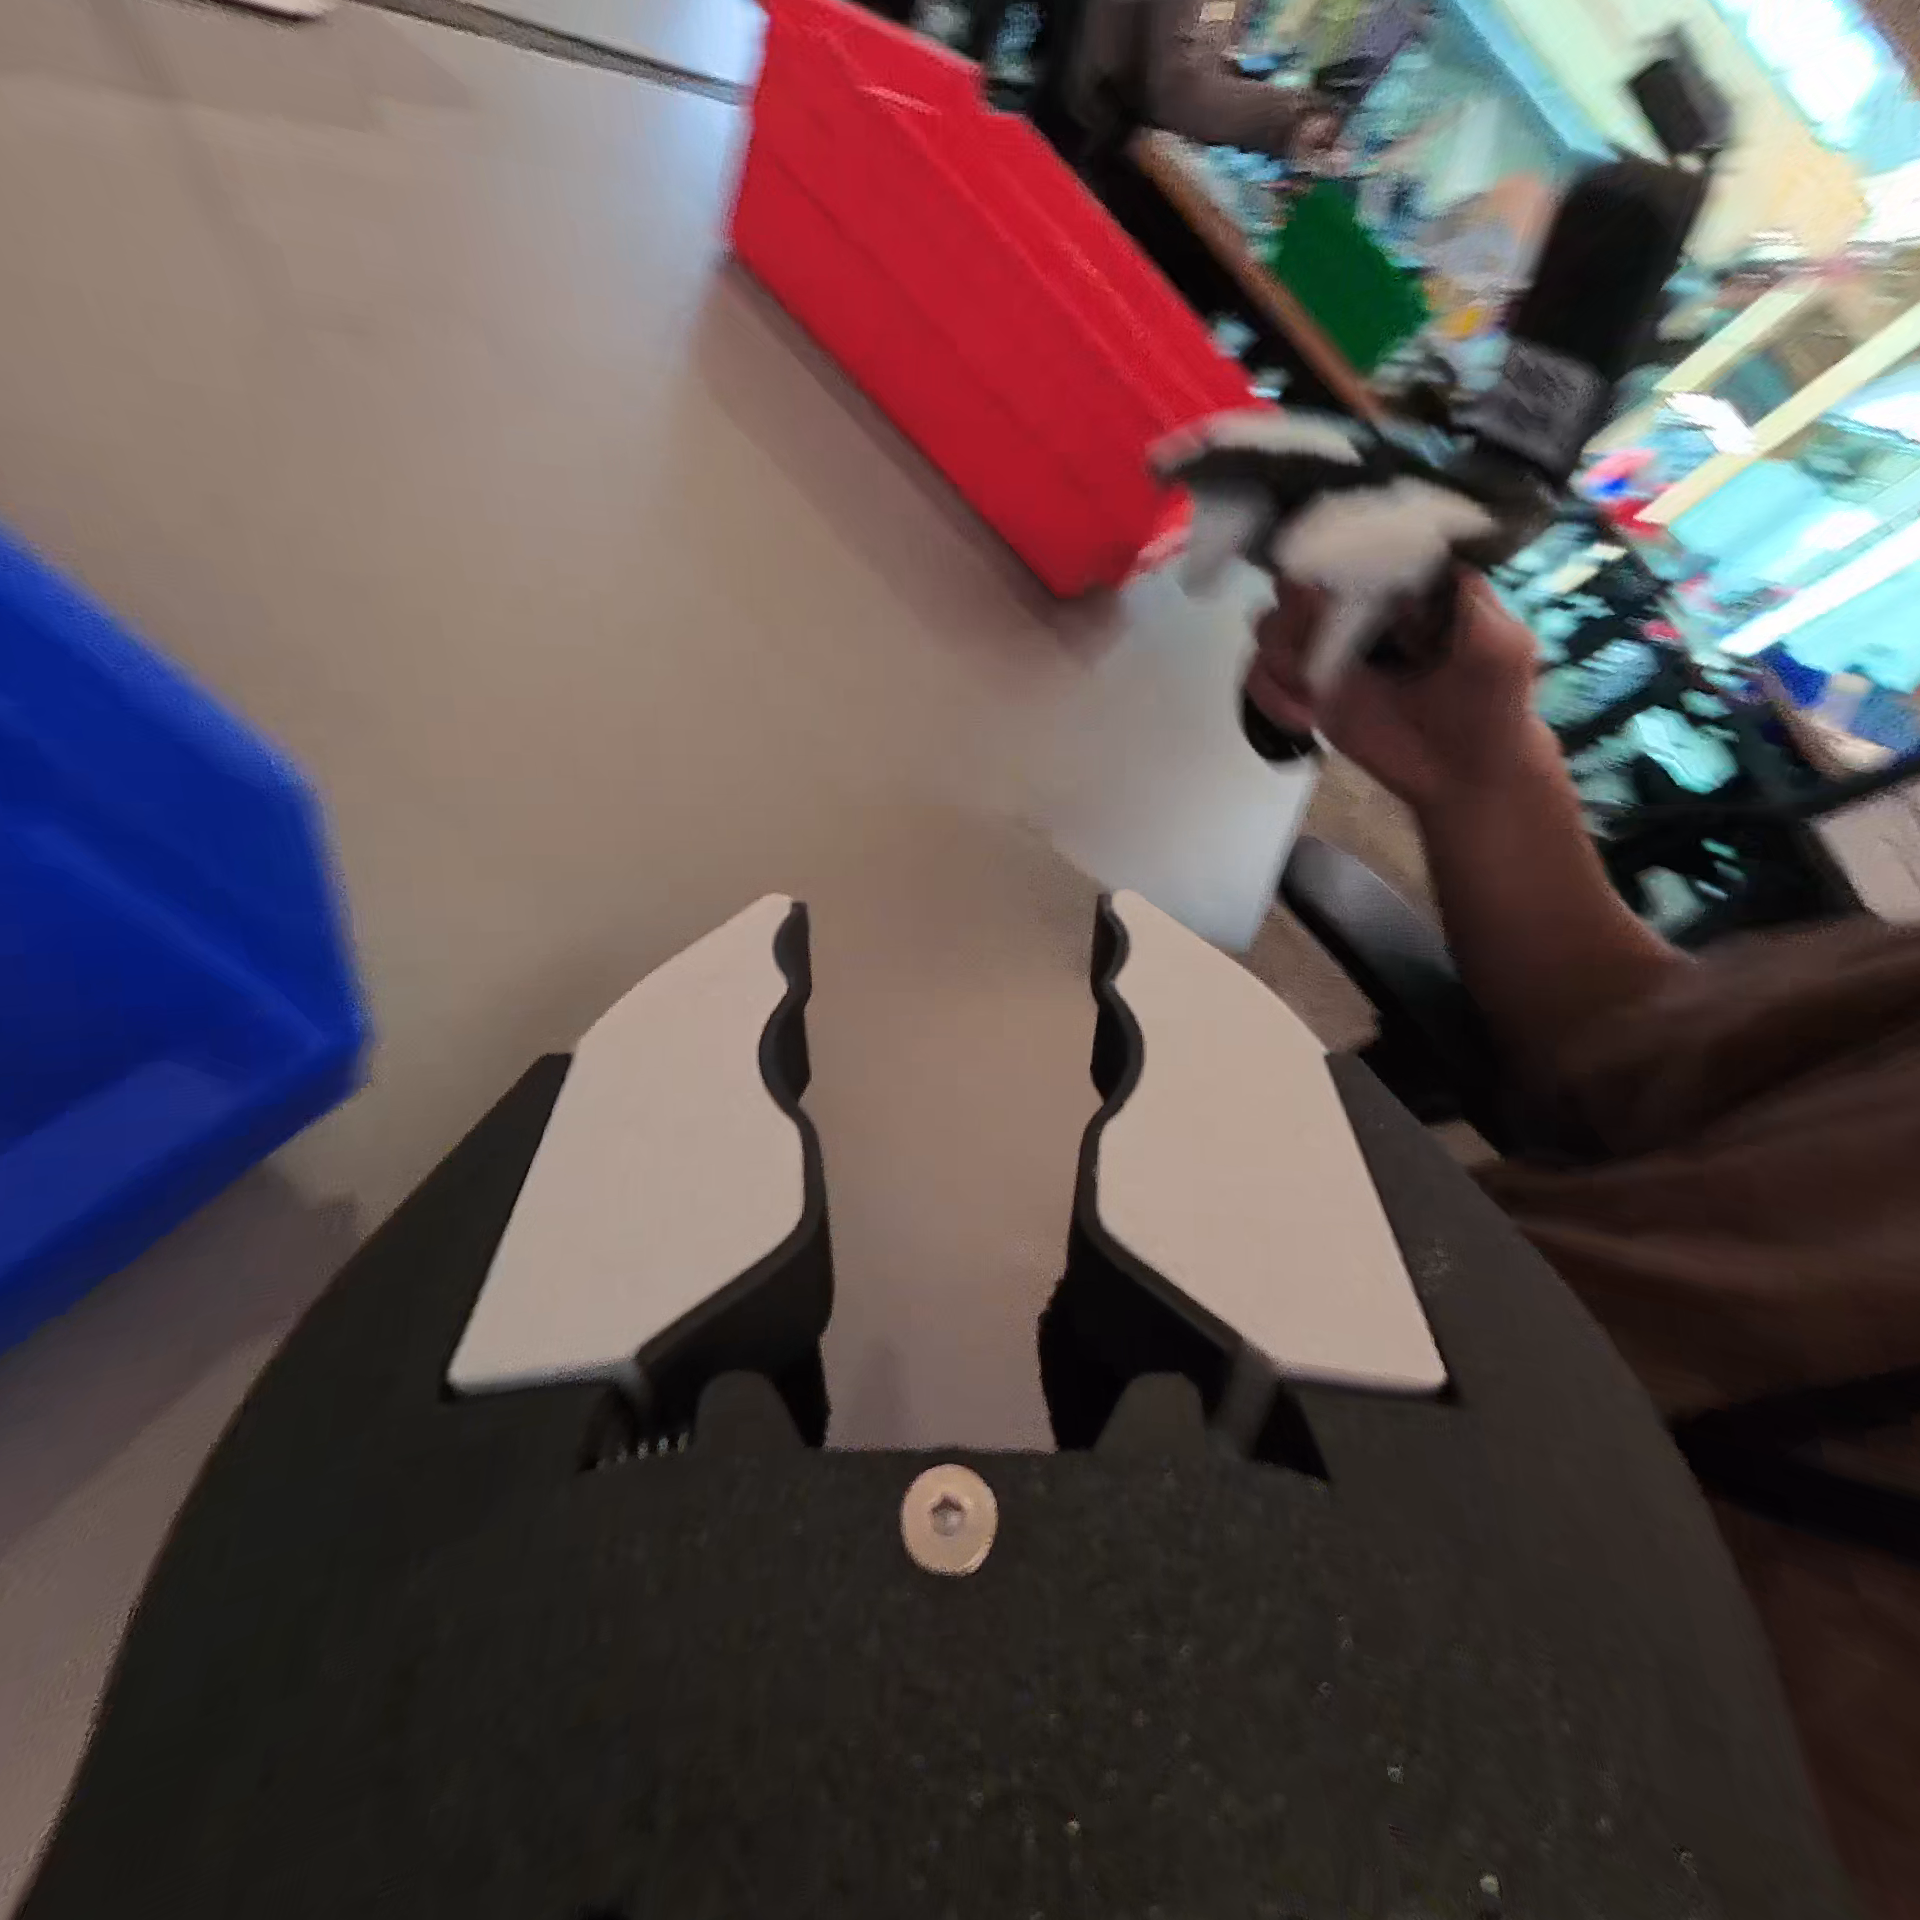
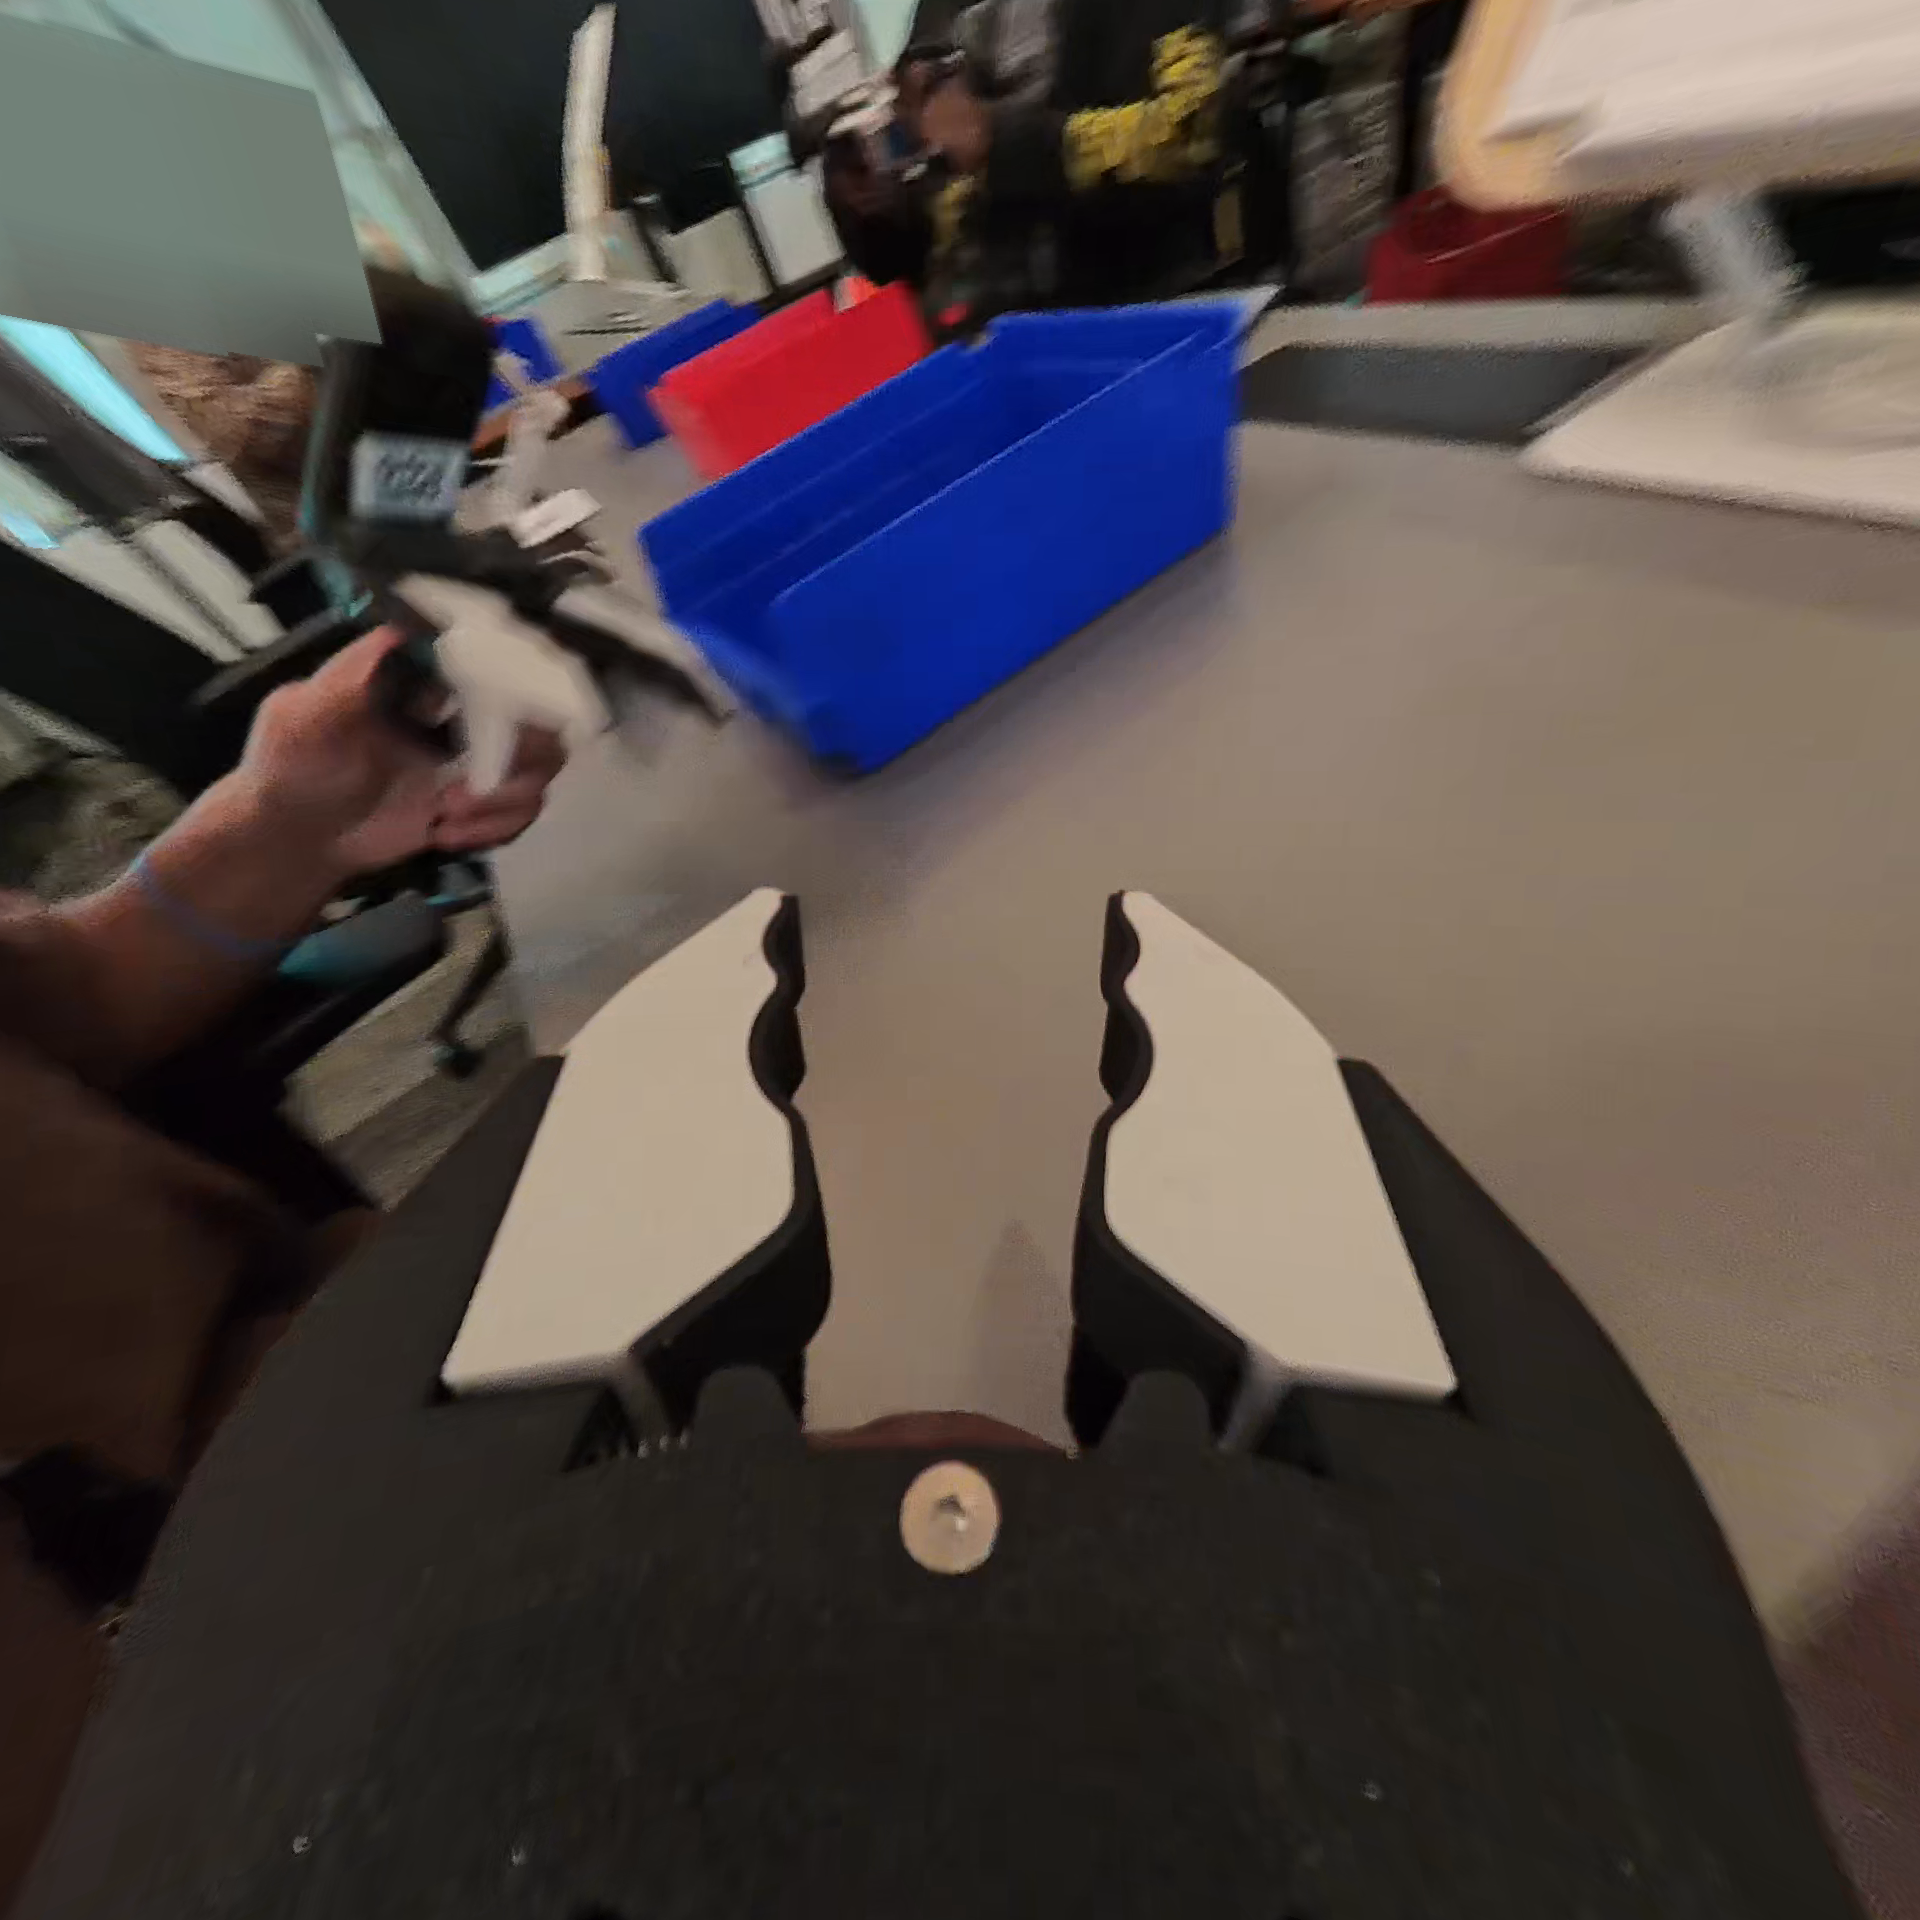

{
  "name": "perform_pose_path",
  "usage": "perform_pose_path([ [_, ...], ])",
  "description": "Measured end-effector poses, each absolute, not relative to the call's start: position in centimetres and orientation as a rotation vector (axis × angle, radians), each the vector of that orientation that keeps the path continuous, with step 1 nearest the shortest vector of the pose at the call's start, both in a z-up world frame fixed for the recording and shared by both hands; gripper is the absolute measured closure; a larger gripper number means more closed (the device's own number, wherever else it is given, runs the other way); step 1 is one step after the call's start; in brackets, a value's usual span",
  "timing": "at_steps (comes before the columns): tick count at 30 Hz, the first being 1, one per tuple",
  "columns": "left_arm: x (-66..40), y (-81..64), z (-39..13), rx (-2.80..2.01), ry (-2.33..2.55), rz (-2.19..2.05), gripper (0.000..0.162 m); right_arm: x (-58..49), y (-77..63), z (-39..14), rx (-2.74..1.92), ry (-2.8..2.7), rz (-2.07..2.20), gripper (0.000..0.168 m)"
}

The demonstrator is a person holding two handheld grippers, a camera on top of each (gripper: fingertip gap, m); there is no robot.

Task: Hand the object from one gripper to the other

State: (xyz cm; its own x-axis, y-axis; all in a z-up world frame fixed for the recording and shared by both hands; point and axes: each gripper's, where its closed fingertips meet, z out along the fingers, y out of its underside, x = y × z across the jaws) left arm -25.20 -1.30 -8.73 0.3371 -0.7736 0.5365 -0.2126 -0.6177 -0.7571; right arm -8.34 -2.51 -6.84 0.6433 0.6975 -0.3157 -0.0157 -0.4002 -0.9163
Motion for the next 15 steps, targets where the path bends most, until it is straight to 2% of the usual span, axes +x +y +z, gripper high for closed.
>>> perform_pose_path([
  [4, -29.6, 4.1, -7.3, -2.165, 0.773, -0.878, 0.112, -12.9, -4.9, -10.3, -1.836, -0.715, 0.825, 0.108],
  [5, -30.7, 5.5, -7.0, -2.183, 0.796, -0.800, 0.108, -12.9, -4.8, -10.7, -1.832, -0.761, 0.739, 0.108],
  [7, -33.0, 8.8, -7.1, -2.260, 0.836, -0.631, 0.084, -13.3, -4.9, -10.9, -1.811, -0.825, 0.665, 0.108],
  [11, -36.6, 16.4, -9.3, -2.533, 0.798, -0.393, 0.086, -14.1, -5.7, -11.3, -1.781, -0.895, 0.633, 0.109],
  [15, -37.6, 24.4, -11.0, -2.676, 0.609, -0.380, 0.098, -14.4, -6.0, -12.4, -1.808, -0.885, 0.715, 0.110],
])
